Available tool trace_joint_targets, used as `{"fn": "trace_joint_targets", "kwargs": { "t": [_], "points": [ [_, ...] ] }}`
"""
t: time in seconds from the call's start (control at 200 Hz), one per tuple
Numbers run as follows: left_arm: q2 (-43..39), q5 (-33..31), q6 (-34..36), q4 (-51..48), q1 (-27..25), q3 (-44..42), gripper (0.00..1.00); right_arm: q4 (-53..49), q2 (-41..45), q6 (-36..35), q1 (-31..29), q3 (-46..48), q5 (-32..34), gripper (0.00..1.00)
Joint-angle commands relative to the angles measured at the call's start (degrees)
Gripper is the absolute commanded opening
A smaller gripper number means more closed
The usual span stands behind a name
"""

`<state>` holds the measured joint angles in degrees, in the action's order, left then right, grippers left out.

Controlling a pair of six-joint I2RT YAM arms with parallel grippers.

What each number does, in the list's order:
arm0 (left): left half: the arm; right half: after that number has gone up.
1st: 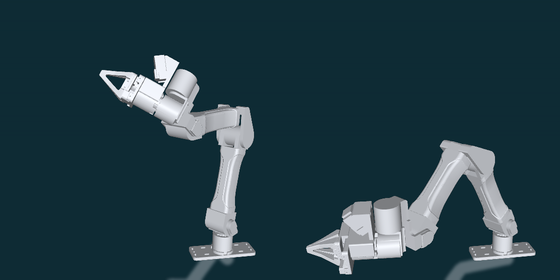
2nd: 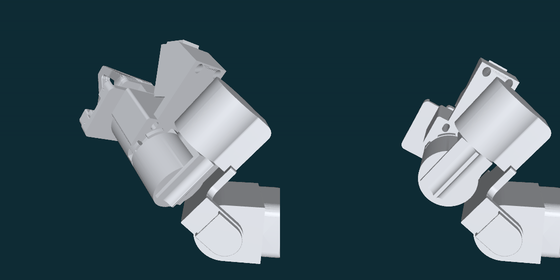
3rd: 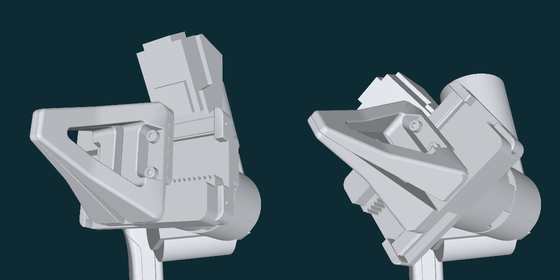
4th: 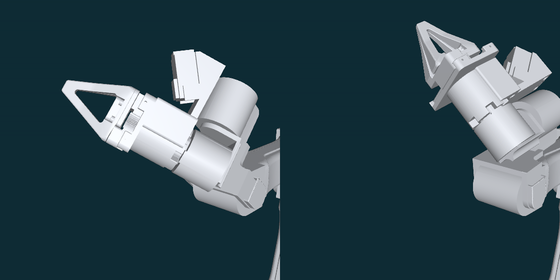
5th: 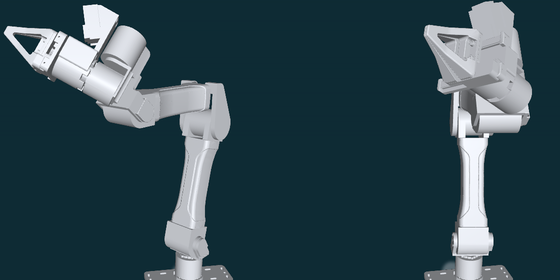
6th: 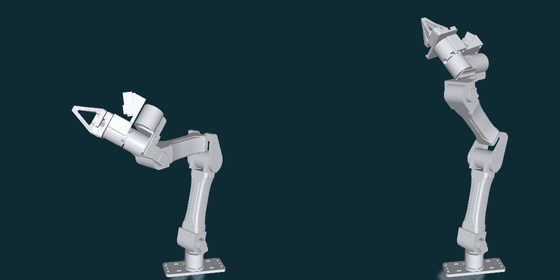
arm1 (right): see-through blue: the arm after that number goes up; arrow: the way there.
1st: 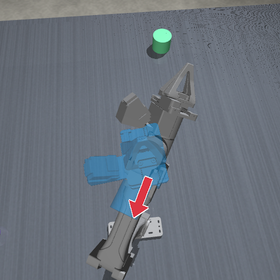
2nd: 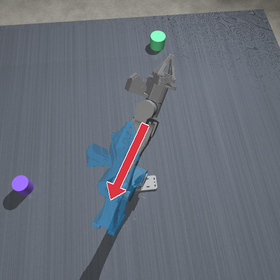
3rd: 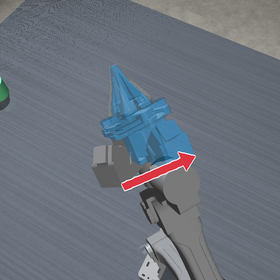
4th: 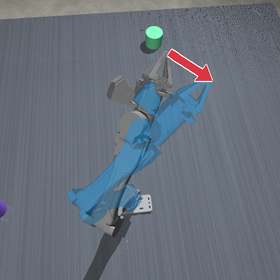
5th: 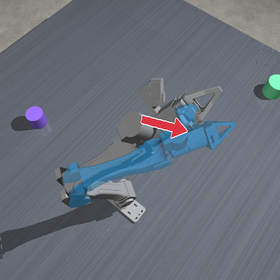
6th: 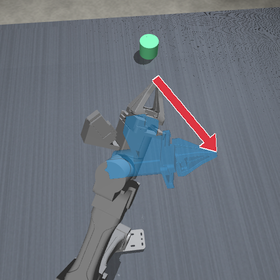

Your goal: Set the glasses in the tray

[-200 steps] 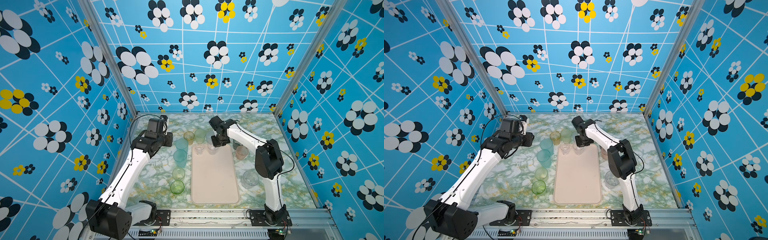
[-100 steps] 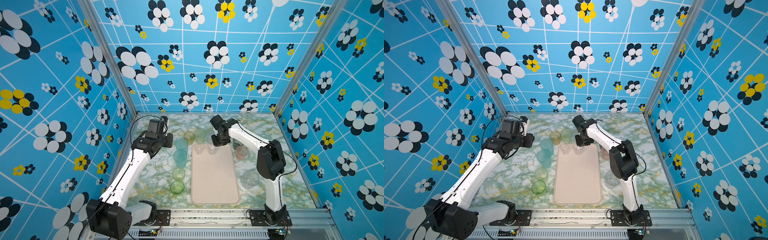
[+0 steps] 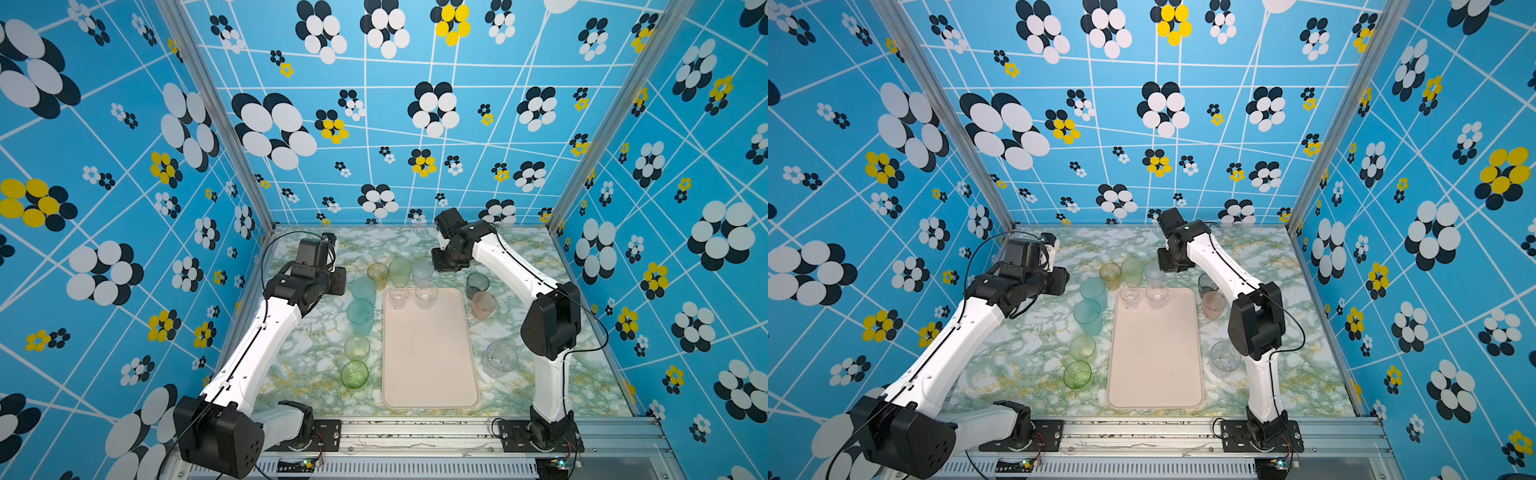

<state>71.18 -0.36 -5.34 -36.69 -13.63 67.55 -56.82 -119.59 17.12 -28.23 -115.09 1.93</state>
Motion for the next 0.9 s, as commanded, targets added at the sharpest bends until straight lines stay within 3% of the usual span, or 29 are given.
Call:
{"fn": "trace_joint_targets", "kwargs": {
  "t": [0.0,0.33,0.895],
  "points": [
    [-0.12,0.62,0.33,0.24,-0.07,-0.42,0.45,-4.35,-4.42,-1.52,0.2,-5.17,-1.4,0.26],
    [-0.51,0.07,0.86,-0.57,0.08,-0.22,0.45,-9.21,-14.18,-2.18,0.64,-16.64,-1.1,0.27],
    [0.01,0.28,1.3,-0.58,0.8,-0.23,0.45,-11.61,-21.05,-2.26,1.21,-23.87,-0.11,0.26]
  ]
}}
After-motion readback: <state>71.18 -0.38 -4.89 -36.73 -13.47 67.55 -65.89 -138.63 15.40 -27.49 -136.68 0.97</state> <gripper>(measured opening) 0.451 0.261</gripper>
